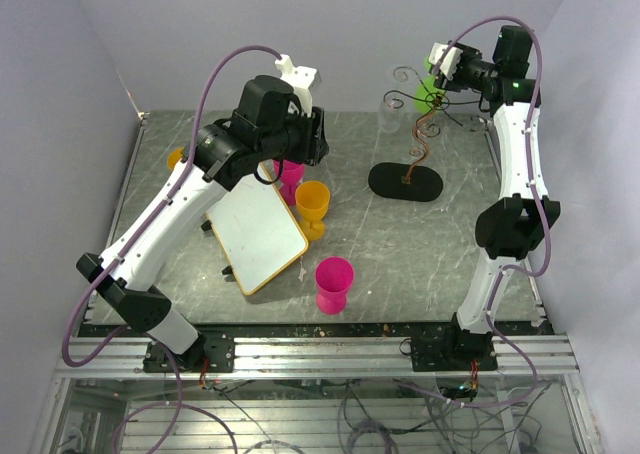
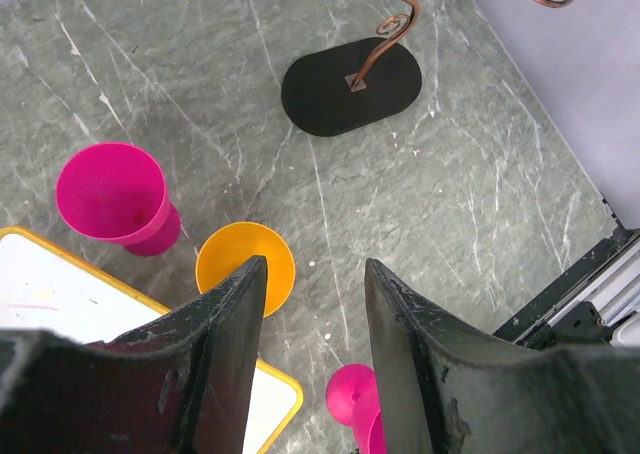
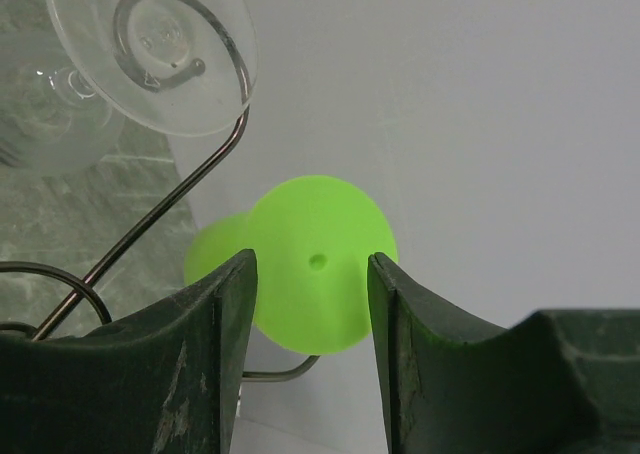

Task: Take the wine glass off the wine glass rack

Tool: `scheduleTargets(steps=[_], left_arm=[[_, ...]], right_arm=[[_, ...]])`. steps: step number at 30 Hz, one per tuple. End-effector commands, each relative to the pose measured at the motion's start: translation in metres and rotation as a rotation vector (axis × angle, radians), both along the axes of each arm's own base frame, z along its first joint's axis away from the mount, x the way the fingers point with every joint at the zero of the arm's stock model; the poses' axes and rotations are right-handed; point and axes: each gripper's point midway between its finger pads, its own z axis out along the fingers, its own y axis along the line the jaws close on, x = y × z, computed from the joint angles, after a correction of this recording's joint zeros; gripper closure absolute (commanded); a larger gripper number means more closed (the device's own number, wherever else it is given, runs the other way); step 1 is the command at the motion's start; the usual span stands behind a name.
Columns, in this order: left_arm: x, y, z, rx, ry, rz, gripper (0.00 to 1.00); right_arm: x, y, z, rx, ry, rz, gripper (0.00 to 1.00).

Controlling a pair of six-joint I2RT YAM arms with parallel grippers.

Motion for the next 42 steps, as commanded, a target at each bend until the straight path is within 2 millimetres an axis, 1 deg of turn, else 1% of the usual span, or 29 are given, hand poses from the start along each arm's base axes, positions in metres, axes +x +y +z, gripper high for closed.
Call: scheduleTargets(steps=[1,5,10,12,14,19,20,21,23,25,27,28,29,30,31,32,34,35,36,37,39,40,42], left_arm=[[-0.004,0.001,0.018,-0.058,-0.032,-0.017,0.46],[-0.004,0.001,0.018,-0.064,-0.029,-0.023,0.46],[-0.003,0.002,0.018,-0.068,-0.026,-0.024,0.45],[-0.004,0.001,0.017,-0.07,-0.023,-0.026,0.46],[-0.005,0.002,0.017,-0.072,-0.02,-0.027,0.46],[-0.009,0.003,0.018,-0.09,-0.02,-0.027,0.45],[-0.01,0.004,0.019,-0.093,-0.019,-0.028,0.45],[-0.01,0.003,0.019,-0.1,-0.02,-0.029,0.46],[-0.012,0.001,0.02,-0.113,-0.017,-0.038,0.45],[-0.014,-0.001,0.02,-0.13,-0.011,-0.048,0.46],[-0.017,-0.004,0.022,-0.15,-0.007,-0.06,0.46],[-0.018,-0.004,0.022,-0.159,-0.004,-0.062,0.46],[-0.019,-0.005,0.024,-0.168,-0.005,-0.067,0.46],[-0.02,-0.006,0.025,-0.174,-0.005,-0.072,0.46],[-0.021,-0.006,0.026,-0.18,-0.005,-0.075,0.46],[-0.022,-0.006,0.028,-0.188,-0.008,-0.077,0.46],[-0.025,-0.006,0.03,-0.202,-0.01,-0.083,0.46],[-0.026,-0.006,0.03,-0.207,-0.008,-0.083,0.46],[-0.027,-0.006,0.03,-0.211,-0.007,-0.085,0.46],[-0.028,-0.006,0.03,-0.216,-0.007,-0.088,0.46],[-0.03,-0.004,0.03,-0.219,-0.009,-0.085,0.46],[-0.03,-0.003,0.03,-0.219,-0.009,-0.084,0.46],[-0.032,-0.002,0.031,-0.219,-0.012,-0.082,0.46]], right_arm=[[0.004,0.009,0.002,0.0,-0.01,0.008,0.52],[0.005,0.01,0.003,-0.006,-0.004,-0.001,0.51],[0.0,0.012,0.024,0.064,-0.043,-0.016,0.49],[0.002,0.011,0.034,0.108,-0.058,-0.042,0.47],[-0.005,0.008,0.06,0.149,-0.098,-0.072,0.45],[-0.01,-0.005,0.105,0.386,-0.151,-0.206,0.3],[-0.013,-0.007,0.112,0.428,-0.156,-0.228,0.28],[-0.017,-0.009,0.122,0.473,-0.169,-0.248,0.29],[-0.025,-0.014,0.13,0.586,-0.157,-0.299,0.32],[-0.037,-0.022,0.142,0.725,-0.172,-0.365,0.37],[-0.051,-0.025,0.146,0.862,-0.166,-0.404,0.41],[-0.057,-0.021,0.142,0.89,-0.141,-0.388,0.42],[-0.065,-0.015,0.142,0.918,-0.128,-0.365,0.43],[-0.073,-0.011,0.145,0.971,-0.116,-0.35,0.49],[-0.078,-0.011,0.148,1.043,-0.111,-0.358,0.52],[-0.081,-0.012,0.152,1.13,-0.088,-0.378,0.52],[-0.083,-0.021,0.153,1.256,-0.024,-0.465,0.47],[-0.081,-0.03,0.149,1.337,0.01,-0.545,0.39],[-0.08,-0.035,0.146,1.383,0.045,-0.604,0.32],[-0.08,-0.041,0.134,1.425,0.091,-0.679,0.3],[-0.086,-0.041,0.128,1.539,0.162,-0.703,0.23],[-0.088,-0.041,0.118,1.602,0.211,-0.729,0.22],[-0.088,-0.041,0.095,1.741,0.36,-0.809,0.27]])
